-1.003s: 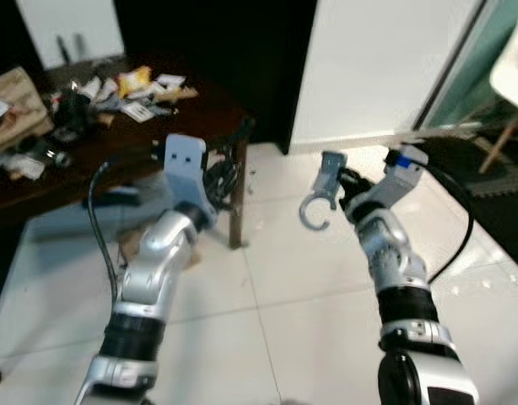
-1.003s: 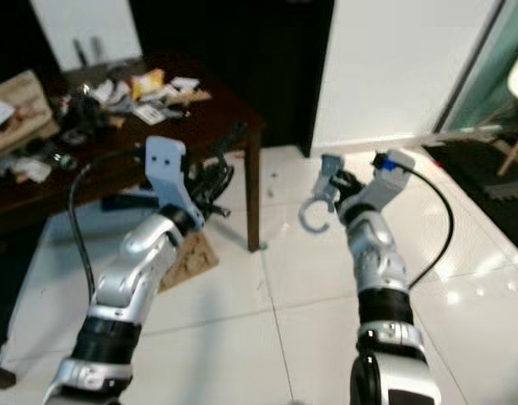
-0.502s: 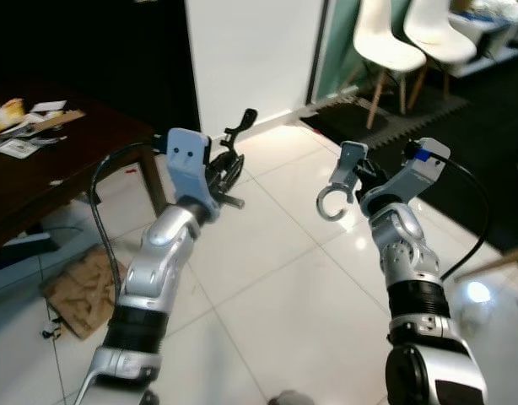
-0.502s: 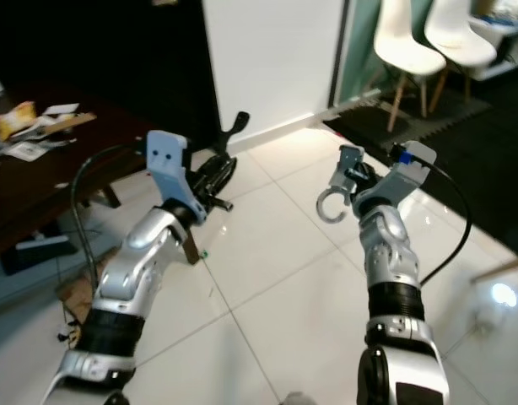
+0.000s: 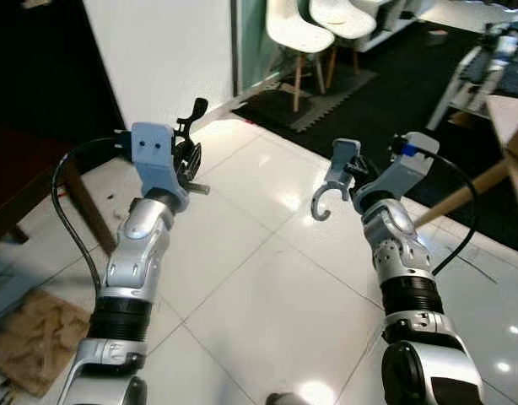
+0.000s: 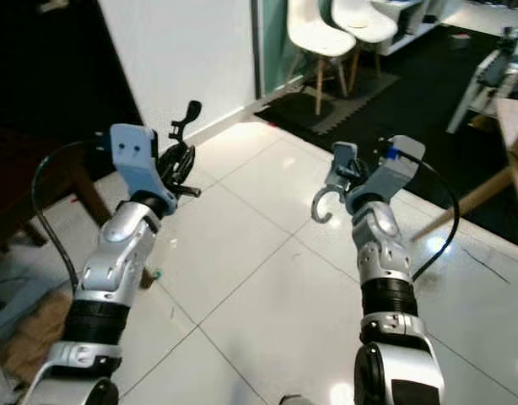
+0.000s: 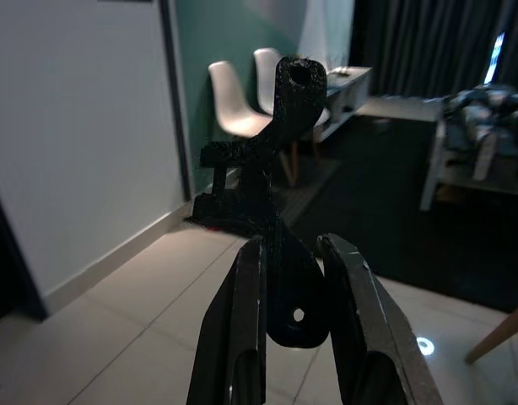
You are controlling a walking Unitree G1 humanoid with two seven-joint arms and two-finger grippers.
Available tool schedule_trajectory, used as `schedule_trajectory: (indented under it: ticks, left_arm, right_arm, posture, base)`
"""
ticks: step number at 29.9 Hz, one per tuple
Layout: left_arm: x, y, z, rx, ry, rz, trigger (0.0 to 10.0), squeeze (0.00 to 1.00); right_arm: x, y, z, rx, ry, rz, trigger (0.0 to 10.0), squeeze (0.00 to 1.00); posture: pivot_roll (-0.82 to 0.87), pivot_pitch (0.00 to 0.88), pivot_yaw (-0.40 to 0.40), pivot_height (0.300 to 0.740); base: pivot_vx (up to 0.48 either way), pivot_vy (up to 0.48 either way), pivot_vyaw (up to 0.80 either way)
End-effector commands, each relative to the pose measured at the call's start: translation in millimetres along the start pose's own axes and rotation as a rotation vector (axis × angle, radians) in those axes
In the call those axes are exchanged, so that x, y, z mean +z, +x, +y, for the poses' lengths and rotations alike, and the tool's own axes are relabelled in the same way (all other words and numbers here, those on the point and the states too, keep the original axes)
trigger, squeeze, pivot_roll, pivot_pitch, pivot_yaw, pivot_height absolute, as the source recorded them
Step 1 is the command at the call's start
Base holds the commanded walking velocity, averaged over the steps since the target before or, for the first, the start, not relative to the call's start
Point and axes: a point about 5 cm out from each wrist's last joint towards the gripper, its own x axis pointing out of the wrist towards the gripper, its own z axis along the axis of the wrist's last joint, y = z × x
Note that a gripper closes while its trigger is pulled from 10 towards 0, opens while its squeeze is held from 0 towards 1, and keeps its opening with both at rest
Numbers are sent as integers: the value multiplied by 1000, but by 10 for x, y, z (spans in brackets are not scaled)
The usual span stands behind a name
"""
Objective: Picking trash to rubbish bin
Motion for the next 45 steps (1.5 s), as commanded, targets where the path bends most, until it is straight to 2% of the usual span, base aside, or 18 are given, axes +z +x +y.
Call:
schedule_trajectory:
  ticks: [1, 10, 18, 22, 30, 41, 43, 45]
  left_arm:
    - [-53, -36, 111, 49, 40, 19, 10000, 0]
    - [-167, -71, 153, 113, 56, 47, 10000, 0]
    - [-222, -73, 60, 101, 21, 49, 10000, 0]
    - [-288, -73, -82, 66, -5, 66, 10000, 0]
    - [-297, -58, -124, 62, -27, 64, 10000, 0]
    - [-217, -40, 157, 133, -24, 38, 10000, 0]
    - [-174, -42, 256, 159, -13, 26, 10000, 0]
    - [-160, -41, 285, 167, -12, 21, 10000, 0]
  right_arm:
    - [-36, 7, 60, 18, -9, 8, 10000, 0]
    - [-70, 21, 145, 44, -14, 17, 10000, 0]
    - [-73, 36, 172, 54, -16, 16, 10000, 0]
    - [-80, 44, 209, 69, -39, 15, 10000, 0]
    - [-86, 38, 231, 83, -48, 13, 10000, 0]
    - [11, 32, 283, 164, -14, -32, 10000, 0]
    - [35, 12, 342, 220, -6, -45, 10000, 0]
    - [44, 5, 364, 240, -6, -51, 10000, 0]
  posture:
    - [31, 60, 18, 740]
    - [37, 64, 13, 740]
    - [43, 66, 7, 740]
    - [38, 66, 7, 740]
    - [32, 67, 2, 740]
    - [25, 61, -4, 740]
    - [22, 63, -7, 740]
    - [19, 66, -8, 740]
  base:
    - [0, 0, -781]
    - [0, 0, -781]
    - [0, 0, -781]
    - [0, 0, -781]
    - [0, 0, -781]
    - [0, 0, -781]
    - [0, 0, -784]
    - [0, 0, -788]
